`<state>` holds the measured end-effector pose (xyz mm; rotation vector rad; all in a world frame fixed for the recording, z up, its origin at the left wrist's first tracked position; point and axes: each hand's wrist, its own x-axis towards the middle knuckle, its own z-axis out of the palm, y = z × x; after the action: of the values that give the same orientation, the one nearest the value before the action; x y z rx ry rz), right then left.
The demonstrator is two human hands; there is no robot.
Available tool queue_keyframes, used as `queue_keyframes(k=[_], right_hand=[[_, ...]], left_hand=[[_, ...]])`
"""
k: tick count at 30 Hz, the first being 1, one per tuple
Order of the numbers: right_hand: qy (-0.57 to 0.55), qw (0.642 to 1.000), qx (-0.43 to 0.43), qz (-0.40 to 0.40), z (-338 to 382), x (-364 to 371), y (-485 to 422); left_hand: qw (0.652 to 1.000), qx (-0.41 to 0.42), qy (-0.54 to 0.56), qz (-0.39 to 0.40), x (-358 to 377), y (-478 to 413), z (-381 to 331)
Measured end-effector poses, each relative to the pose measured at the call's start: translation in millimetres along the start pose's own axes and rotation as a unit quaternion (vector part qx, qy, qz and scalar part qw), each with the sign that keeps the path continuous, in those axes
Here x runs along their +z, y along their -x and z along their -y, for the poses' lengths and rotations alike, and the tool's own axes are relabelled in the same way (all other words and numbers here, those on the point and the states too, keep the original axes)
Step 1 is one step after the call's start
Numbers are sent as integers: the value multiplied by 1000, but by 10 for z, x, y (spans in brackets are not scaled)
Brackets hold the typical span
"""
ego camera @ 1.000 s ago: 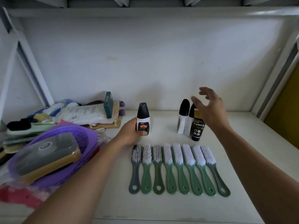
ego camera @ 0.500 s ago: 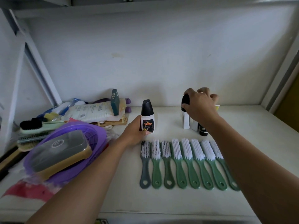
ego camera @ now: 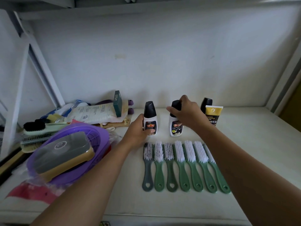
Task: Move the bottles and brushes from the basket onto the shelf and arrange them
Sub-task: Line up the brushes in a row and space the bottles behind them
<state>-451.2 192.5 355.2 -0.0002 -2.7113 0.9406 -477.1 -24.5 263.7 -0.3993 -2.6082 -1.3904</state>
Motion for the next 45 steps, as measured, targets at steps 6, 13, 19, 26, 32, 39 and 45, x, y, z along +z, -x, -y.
queue_keyframes(k=[6, 13, 19, 26, 32, 39, 45], right_hand=[[-28, 996, 23, 80, -189, 126, 15], [-94, 988, 56, 110, -465, 401, 7], [-118, 984, 55, 120, -595, 486, -73], [-108, 985, 34, 131, -633, 515, -129], [-84, 986, 37, 141, -596, 474, -115], [-45, 995, 21, 89, -488, 189, -63], [1, 991, -81, -105, -334, -319, 137]], left_hand=[[1000, -10, 5, -7, -2, -33, -7], [1000, -23, 3, 12, 50, -60, -4], [999, -35, -5, 39, 64, -53, -17], [998, -44, -11, 53, 28, -44, -75], [997, -69, -7, 45, 18, -19, -139], [994, -95, 16, 56, -12, 7, -188], [981, -180, 59, 44, -176, 127, -287]])
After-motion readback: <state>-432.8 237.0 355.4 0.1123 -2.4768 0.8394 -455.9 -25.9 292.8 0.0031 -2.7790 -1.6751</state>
